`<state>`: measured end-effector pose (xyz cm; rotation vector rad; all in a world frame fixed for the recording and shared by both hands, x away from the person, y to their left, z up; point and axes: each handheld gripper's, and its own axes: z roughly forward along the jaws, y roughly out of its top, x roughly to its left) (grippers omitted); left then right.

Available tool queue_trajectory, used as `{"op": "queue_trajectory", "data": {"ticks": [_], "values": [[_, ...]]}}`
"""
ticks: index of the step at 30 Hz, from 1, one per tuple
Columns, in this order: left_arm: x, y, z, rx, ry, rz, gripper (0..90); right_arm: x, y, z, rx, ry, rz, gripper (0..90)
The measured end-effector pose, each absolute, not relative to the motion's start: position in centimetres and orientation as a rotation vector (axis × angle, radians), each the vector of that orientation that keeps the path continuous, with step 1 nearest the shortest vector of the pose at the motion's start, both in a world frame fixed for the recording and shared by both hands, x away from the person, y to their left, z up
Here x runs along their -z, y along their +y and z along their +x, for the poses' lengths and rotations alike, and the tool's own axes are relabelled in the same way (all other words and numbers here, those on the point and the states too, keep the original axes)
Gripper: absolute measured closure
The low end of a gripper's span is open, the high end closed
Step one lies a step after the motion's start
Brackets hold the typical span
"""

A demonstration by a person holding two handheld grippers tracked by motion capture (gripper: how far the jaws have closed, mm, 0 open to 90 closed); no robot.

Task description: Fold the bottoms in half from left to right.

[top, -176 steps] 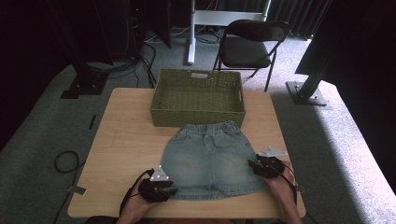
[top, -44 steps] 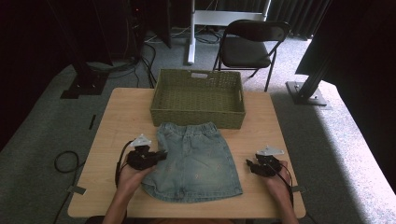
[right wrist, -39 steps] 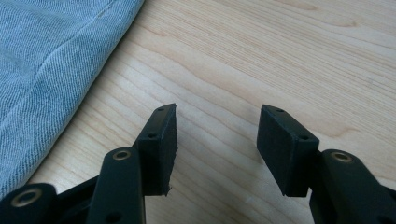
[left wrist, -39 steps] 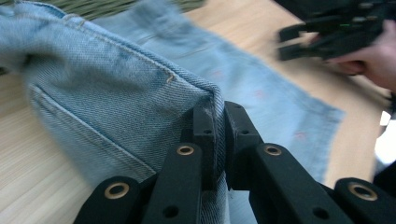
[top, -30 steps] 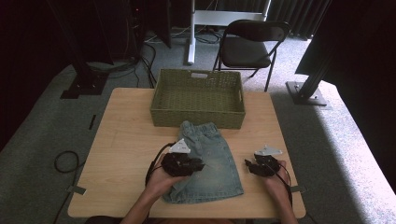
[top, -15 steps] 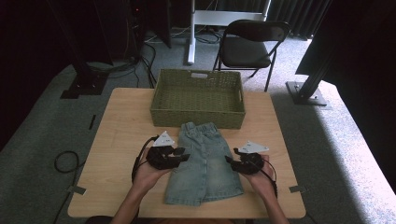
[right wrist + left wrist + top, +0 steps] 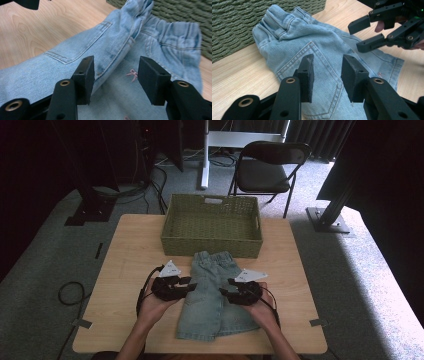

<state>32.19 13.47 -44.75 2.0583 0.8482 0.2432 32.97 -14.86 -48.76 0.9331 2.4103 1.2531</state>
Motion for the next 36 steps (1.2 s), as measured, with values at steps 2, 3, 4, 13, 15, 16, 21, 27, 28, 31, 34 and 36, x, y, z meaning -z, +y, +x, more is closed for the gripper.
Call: {"op": "queue_trajectory", "data": {"ticks": [2, 3, 4, 13, 15, 16, 21, 27, 28, 31, 34, 36], "values": [[44.9, 13.5, 32.3, -0.253, 0.854, 2.062, 62.3, 49.1, -14.5, 33.2, -1.248, 2.422, 0.955, 46.5], [45.0, 13.5, 32.3, -0.259, 0.858, 2.062, 62.2, 49.3, -14.5, 33.4, -1.251, 2.428, 0.967, 46.6], [45.1, 13.5, 32.3, -0.265, 0.863, 2.061, 62.1, 49.5, -14.4, 33.6, -1.259, 2.434, 0.981, 46.6], [45.5, 13.8, 32.6, -0.28, 0.884, 2.052, 61.5, 50.6, -13.7, 34.0, -1.261, 2.515, 1.022, 70.9], [45.8, 14.0, 32.8, -0.288, 0.899, 2.048, 61.5, 50.1, -13.7, 33.7, -1.246, 2.503, 0.993, 82.9], [45.8, 14.0, 32.8, -0.29, 0.9, 2.048, 61.5, 49.9, -13.7, 33.6, -1.245, 2.494, 0.98, 83.3], [46.2, 14.3, 32.9, -0.29, 0.914, 2.039, 61.3, 48.4, -14.5, 33.3, -1.268, 2.442, 0.968, 83.8], [46.5, 14.2, 33.0, -0.283, 0.916, 2.042, 61.0, 46.2, -17.9, 33.5, -1.259, 2.328, 1.021, 84.0], [46.5, 14.2, 33.1, -0.28, 0.915, 2.044, 60.9, 46.0, -18.4, 33.6, -1.251, 2.318, 1.032, 84.0], [46.6, 14.1, 33.1, -0.28, 0.914, 2.045, 60.4, 46.1, -19.8, 33.9, -1.182, 2.272, 1.069, 84.0], [46.9, 13.8, 33.3, -0.273, 0.915, 2.051, 60.4, 48.6, -21.9, 35.4, -1.135, 2.352, 1.224, 78.2], [47.1, 13.6, 33.3, -0.267, 0.916, 2.053, 60.2, 50.0, -21.7, 35.6, -1.071, 2.352, 1.241, 69.3]]}}
